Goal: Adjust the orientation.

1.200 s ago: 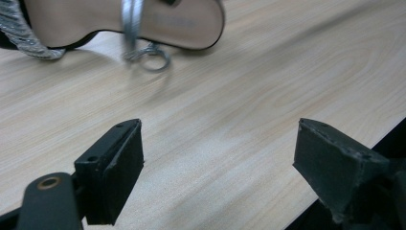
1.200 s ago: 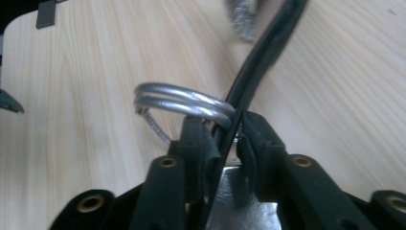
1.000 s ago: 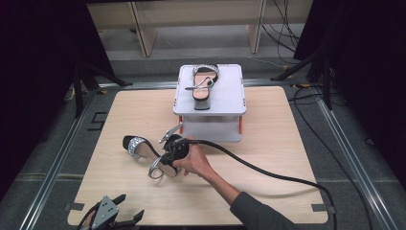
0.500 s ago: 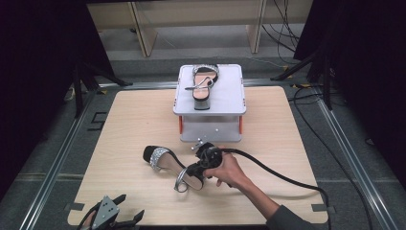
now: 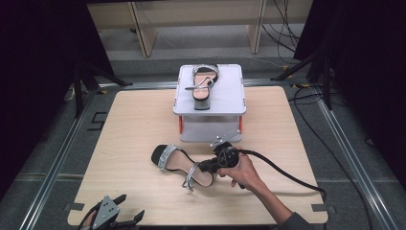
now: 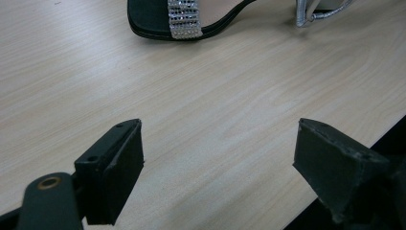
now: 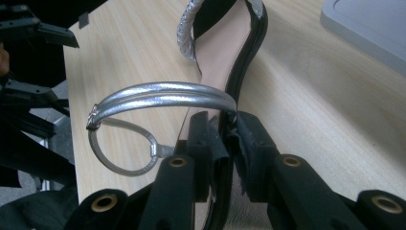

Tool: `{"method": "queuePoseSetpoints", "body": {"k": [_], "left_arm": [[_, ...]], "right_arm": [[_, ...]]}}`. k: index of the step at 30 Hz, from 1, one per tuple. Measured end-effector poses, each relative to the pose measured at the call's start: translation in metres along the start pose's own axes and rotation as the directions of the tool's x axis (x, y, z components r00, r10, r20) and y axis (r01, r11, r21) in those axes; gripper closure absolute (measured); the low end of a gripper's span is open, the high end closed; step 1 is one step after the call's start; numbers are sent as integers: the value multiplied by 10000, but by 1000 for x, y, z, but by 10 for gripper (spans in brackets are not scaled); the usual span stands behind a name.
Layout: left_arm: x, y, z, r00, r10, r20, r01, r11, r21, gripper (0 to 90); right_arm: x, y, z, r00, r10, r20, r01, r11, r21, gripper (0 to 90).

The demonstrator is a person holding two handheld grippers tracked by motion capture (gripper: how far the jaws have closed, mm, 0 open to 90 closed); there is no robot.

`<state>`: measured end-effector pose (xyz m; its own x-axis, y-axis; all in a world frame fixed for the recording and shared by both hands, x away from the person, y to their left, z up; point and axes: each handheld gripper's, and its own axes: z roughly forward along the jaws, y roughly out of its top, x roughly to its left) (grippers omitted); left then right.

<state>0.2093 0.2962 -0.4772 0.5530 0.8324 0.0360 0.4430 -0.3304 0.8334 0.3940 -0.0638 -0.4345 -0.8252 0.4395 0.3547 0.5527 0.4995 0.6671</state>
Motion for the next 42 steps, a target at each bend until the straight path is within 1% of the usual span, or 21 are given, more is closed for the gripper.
{"method": "queuePoseSetpoints", "body": {"k": [1,3,7,12,15,18,20,21,23,24,25,27,28,29,30,32,35,36,37,39,42], "left_arm": [[1,0,-1,9999,159,-57,-159,9998,96,169],[0,0,0,10000,-40,-9,40,10000,-27,169],[0,0,0,10000,-23,1,23,10000,10,169],[2,0,-1,9998,162,-85,-160,9997,185,168],[0,0,0,10000,-23,8,23,10000,2,169],[2,1,0,10000,80,-35,-80,9999,137,168],[0,1,0,9999,-121,18,121,9999,-21,169],[0,1,0,10000,-83,-30,82,9999,-94,168],[0,1,0,9998,-184,12,184,9997,-151,168],[0,1,0,9998,-181,-14,181,9997,-149,168],[1,1,-1,9998,-157,-115,155,9998,-132,167],[2,1,-1,9997,-167,-173,166,9998,-90,164],[3,1,-1,9991,-298,-299,295,9995,-125,162],[3,1,0,9988,-391,-295,384,9990,-230,160],[5,2,-2,9990,-157,-407,159,9999,55,157],[4,2,-1,9984,-402,-410,398,9991,-109,156],[6,3,1,9971,-515,-554,501,9984,-276,155],[6,3,1,9971,-515,-554,501,9984,-276,154],[7,4,2,9963,-577,-640,564,9981,-232,154],[9,6,3,9959,-564,-701,553,9983,-172,154],[9,7,5,9955,-597,-731,590,9982,-113,153]], "right_arm": [[-1,-1,0,10000,-29,-51,29,10000,-25,774],[1,-3,-1,9998,202,-7,-202,9998,-41,774],[0,-2,-2,9996,-74,267,73,10000,51,769],[-10,-4,2,9981,76,616,-112,9983,578,786],[-15,-11,2,9992,391,-60,-389,9988,311,793],[-11,-11,0,9998,212,62,-215,9989,415,794],[-3,-13,-1,9999,8,113,-15,9984,572,790],[3,-17,-1,9991,-428,-61,431,9974,573,787],[10,-19,-2,10000,-81,-51,84,9976,690,784],[13,-21,-3,9990,-453,-26,454,9971,606,751],[16,-22,-4,9995,-323,-1,322,9970,703,729],[17,-22,-4,9981,-616,30,614,9964,577,714],[23,-23,-9,9926,-911,806,854,9938,706,685],[25,-21,-11,9830,-1419,1166,1348,9886,671,680],[26,-20,-15,9749,-1756,1370,1702,9841,500,680],[27,-19,-18,9724,-1838,1435,1798,9829,404,675],[31,-18,-20,9558,-2245,1899,2212,9745,389,663],[31,-18,-20,9558,-2245,1899,2212,9745,389,663],[30,-18,-18,9441,-2600,2025,2544,9656,535,660],[30,-18,-16,9380,-2730,2136,2666,9620,590,658],[31,-18,-14,9415,-2676,2048,2594,9635,663,658]]}}
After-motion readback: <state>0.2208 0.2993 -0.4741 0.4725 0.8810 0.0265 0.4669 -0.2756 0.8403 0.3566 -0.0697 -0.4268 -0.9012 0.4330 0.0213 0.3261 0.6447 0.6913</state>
